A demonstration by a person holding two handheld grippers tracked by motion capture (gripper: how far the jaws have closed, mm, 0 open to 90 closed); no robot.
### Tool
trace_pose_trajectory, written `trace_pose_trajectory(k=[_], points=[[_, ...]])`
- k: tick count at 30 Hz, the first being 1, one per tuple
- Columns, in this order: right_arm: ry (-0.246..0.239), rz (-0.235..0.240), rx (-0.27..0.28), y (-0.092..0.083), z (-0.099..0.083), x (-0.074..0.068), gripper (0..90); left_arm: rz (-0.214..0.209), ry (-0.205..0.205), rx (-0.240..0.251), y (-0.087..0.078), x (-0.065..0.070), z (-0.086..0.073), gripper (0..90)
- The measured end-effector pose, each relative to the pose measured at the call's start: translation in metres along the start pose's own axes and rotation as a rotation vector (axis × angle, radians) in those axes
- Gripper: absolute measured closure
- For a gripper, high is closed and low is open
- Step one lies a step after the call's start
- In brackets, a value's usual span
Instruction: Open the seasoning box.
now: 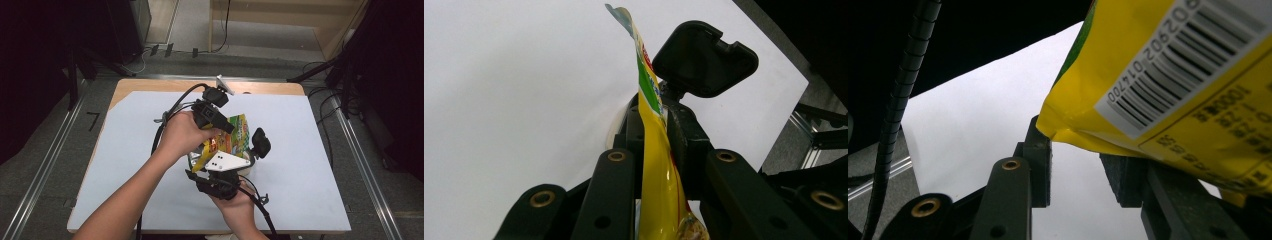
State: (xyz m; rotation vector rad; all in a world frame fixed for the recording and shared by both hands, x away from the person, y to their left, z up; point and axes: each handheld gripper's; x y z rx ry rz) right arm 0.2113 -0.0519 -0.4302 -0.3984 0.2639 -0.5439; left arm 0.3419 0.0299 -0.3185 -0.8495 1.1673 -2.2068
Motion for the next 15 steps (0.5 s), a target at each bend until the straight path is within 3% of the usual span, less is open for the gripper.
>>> trace_pose_trajectory(k=[11,15], points=[[-0.011,-0.003,-0.006,0.0004,0.0007,0.0,68.0,0.004,0.005,0.002,-0.0017,-0.0001,-0.0008,80.8],[0.009,0.034,-0.013,0.0013,0.0021,0.0022,67.4,0.012,0.006,0.003,-0.0018,0.0005,-0.001,80.8]])
Point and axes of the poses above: each handheld gripper's, and its own axes: y roughly forward along the jaws, z roughly out of its top, x roughly to its right, and after that the axes turned 2 degrees about -y, right-handed
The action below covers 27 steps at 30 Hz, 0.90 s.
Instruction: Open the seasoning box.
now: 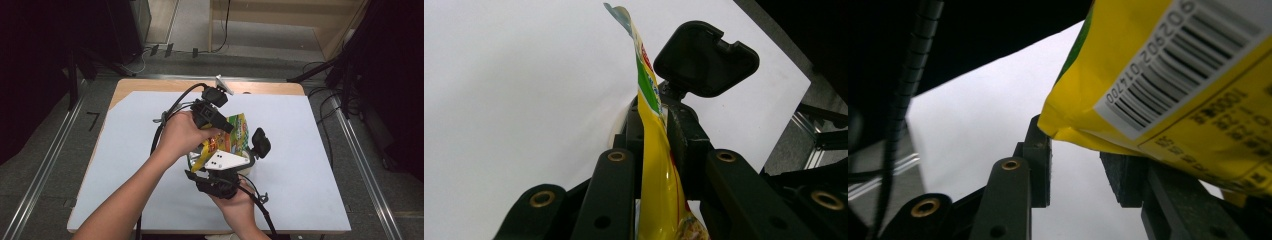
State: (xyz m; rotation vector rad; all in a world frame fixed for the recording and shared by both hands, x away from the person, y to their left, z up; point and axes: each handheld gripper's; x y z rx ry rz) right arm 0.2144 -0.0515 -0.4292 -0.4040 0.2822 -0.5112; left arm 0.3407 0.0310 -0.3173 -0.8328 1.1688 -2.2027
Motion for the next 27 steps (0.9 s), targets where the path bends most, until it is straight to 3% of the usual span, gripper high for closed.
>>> trace_pose_trajectory(k=[16,18,27], points=[[-0.004,0.0,-0.009,0.0021,0.0003,-0.0005,67.5,0.007,0.005,0.003,-0.002,-0.0004,-0.0024,80.7],[-0.02,-0.025,-0.008,0.0014,0.0002,-0.0016,66.8,0.004,0.004,0.005,-0.003,-0.0003,-0.0026,80.7],[-0.017,-0.014,-0.009,0.0017,-0.0001,-0.0013,67.2,0.006,0.004,-0.004,-0.0014,-0.0015,-0.0028,80.6]])
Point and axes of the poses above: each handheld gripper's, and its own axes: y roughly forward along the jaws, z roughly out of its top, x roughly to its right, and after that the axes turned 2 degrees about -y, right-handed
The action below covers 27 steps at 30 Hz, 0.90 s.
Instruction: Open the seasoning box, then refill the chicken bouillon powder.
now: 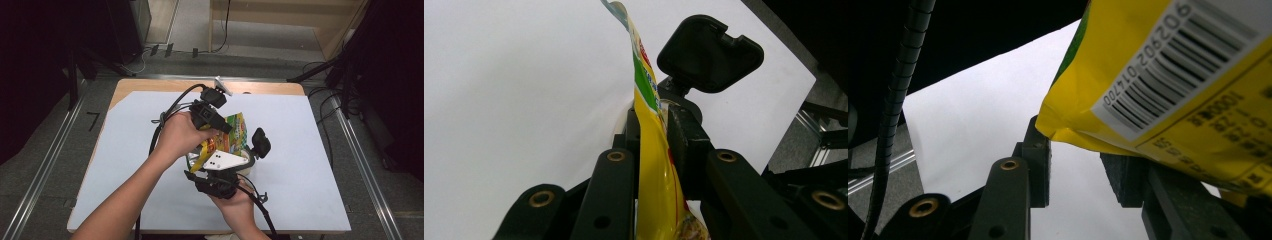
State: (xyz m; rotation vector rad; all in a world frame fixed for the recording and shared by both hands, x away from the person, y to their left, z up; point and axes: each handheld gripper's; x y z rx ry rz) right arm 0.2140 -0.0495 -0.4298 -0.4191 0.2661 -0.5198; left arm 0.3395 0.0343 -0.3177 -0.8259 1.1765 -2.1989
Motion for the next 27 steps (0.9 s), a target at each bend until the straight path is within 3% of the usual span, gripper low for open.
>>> trace_pose_trajectory(k=[27], points=[[0.004,0.005,-0.004,0.001,-0.0005,0.0008,67.0,-0.004,-0.009,0.003,0.0016,-0.002,-0.0007,80.5]])
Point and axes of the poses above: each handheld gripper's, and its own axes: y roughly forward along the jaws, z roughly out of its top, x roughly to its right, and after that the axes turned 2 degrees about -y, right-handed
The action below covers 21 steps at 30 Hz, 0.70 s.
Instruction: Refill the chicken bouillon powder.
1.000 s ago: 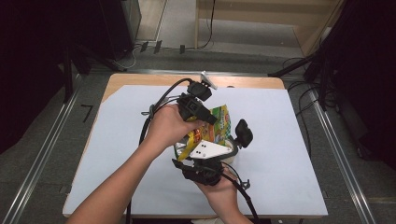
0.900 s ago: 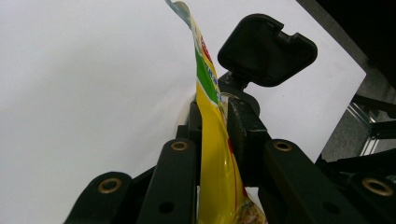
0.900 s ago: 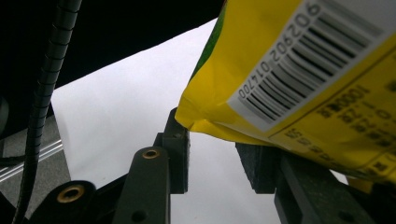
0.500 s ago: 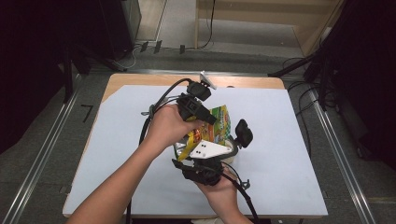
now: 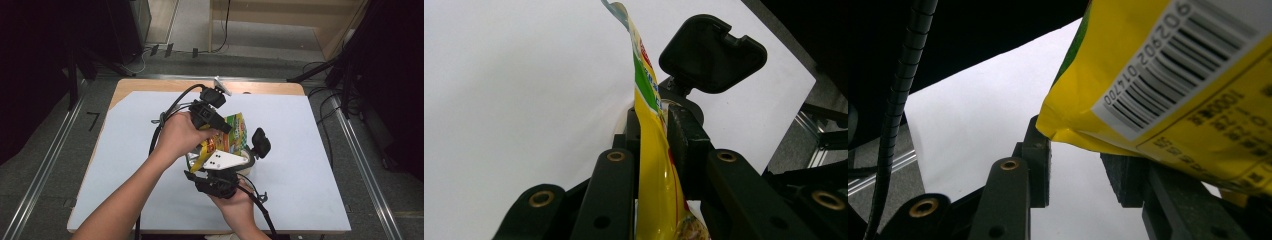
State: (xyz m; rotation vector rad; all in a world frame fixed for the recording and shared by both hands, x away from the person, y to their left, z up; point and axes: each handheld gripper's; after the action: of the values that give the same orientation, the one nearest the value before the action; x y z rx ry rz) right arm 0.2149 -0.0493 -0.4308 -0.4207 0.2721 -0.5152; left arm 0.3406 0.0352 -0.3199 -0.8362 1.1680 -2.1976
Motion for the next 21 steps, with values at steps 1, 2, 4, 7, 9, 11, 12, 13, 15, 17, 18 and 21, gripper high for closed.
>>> trace_pose_trajectory(k=[1,2,4,7,9,11,12,13,15,17,18,21], points=[[0.0,-0.001,0.0,0.0,0.0,0.0,67.1,-0.001,-0.001,0.0,0.0,0.0,0.0,80.4],[0.001,0.001,-0.001,0.0,0.0,0.0,67.0,-0.001,0.0,0.0,0.0,0.0,0.0,80.5],[0.002,0.001,0.0,0.0,0.0,0.0,66.9,-0.001,0.002,-0.001,0.0,0.0,0.0,80.5],[0.01,0.014,0.002,0.0,0.0,0.001,66.8,0.001,0.005,-0.004,0.0,0.001,0.0,80.6],[0.008,0.015,0.003,0.0,-0.001,0.001,66.5,-0.001,0.006,-0.002,-0.001,0.001,-0.001,80.7],[0.008,0.014,0.005,0.001,-0.002,0.0,65.7,-0.002,0.007,-0.002,-0.001,0.0,-0.003,80.8],[0.01,0.016,0.005,0.002,-0.002,-0.001,65.0,-0.008,0.004,0.001,-0.001,0.0,-0.004,80.8],[0.01,0.018,0.004,0.002,-0.003,-0.001,63.9,-0.014,0.003,0.0,-0.002,-0.001,-0.005,80.8],[0.005,0.025,0.003,0.004,-0.005,-0.001,60.9,-0.019,0.002,0.003,-0.003,-0.002,-0.008,81.0],[0.004,0.033,-0.004,0.006,-0.007,-0.002,60.1,-0.018,0.002,0.002,-0.004,-0.004,-0.012,81.4],[0.005,0.038,-0.008,0.008,-0.009,-0.002,60.1,-0.025,-0.001,0.003,-0.004,-0.005,-0.014,81.8],[0.0,0.049,-0.018,0.01,-0.013,-0.003,59.4,-0.047,-0.016,0.015,-0.005,-0.009,-0.021,83.1]])
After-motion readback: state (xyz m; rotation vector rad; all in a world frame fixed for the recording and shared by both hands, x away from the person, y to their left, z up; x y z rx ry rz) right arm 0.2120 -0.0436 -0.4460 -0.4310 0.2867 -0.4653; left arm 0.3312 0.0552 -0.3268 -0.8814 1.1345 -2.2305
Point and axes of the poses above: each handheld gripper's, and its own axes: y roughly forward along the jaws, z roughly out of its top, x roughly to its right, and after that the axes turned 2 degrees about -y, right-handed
